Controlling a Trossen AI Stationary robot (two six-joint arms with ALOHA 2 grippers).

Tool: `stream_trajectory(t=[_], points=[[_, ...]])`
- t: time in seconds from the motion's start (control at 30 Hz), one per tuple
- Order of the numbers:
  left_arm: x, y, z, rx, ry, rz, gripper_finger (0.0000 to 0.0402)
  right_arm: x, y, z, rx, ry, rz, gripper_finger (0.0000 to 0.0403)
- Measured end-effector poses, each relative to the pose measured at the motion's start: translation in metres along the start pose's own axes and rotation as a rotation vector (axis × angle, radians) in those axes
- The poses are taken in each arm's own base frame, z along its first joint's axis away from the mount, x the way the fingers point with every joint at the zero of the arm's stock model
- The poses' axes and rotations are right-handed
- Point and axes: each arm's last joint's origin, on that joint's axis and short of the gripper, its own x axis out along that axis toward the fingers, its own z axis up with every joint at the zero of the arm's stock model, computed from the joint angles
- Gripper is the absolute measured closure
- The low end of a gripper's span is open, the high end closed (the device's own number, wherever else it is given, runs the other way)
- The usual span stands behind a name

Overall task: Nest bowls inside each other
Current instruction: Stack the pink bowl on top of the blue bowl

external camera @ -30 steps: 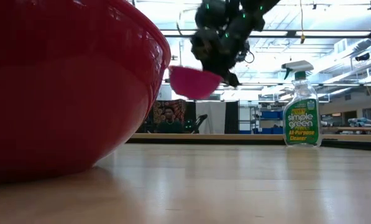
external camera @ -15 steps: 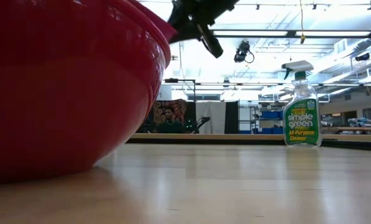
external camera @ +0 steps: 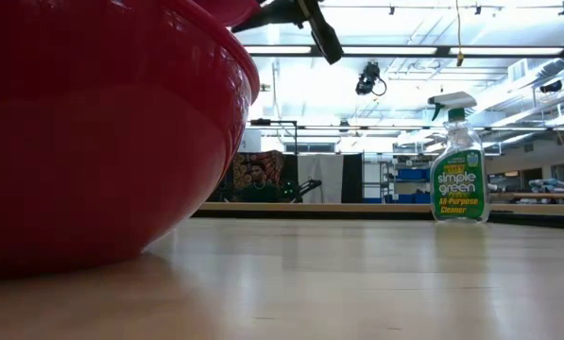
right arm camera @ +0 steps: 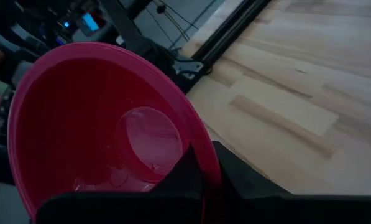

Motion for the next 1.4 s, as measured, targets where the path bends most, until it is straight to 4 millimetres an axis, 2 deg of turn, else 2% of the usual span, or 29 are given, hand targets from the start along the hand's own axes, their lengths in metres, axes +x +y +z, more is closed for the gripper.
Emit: stream_trajectory(t=[0.3, 0.53, 0.63, 0.7, 0.8, 1.07, 1.13, 1.23, 1.4], points=[[0.000, -0.002, 0.000, 0.078, 0.001, -0.027, 0.0221, -0.006, 0.013, -0.007, 0.017, -0.011, 0.081, 0.0381], [0.003, -0.002, -0.008, 0.072, 0.020, -0.026, 0.0221, -0.006, 0.027, -0.012, 0.020, 0.056, 0.263, 0.0381], [0.010, 0.001, -0.029, 0.025, 0.051, -0.058, 0.0221, 0.005, 0.026, -0.017, 0.053, 0.090, 0.306, 0.0381], [0.016, 0.003, -0.046, -0.038, 0.082, -0.081, 0.0221, 0.016, 0.021, -0.026, 0.068, 0.113, 0.278, 0.0381], [0.018, 0.003, -0.061, -0.146, 0.125, -0.113, 0.0221, 0.031, 0.017, -0.039, 0.081, 0.157, 0.249, 0.0381], [0.009, -0.002, -0.051, -0.187, 0.085, -0.149, 0.0221, 0.075, 0.032, -0.061, 0.035, 0.333, 0.290, 0.0381], [0.006, -0.002, -0.046, -0.181, 0.089, -0.135, 0.0221, 0.083, 0.038, -0.063, -0.015, 0.393, 0.243, 0.0381], [0.003, -0.001, -0.044, -0.170, 0.111, -0.086, 0.0221, 0.086, 0.050, -0.058, -0.115, 0.427, 0.123, 0.0381], [0.003, 0.003, -0.048, -0.206, 0.130, 0.004, 0.0221, 0.089, 0.049, -0.059, -0.247, 0.466, -0.108, 0.0381]])
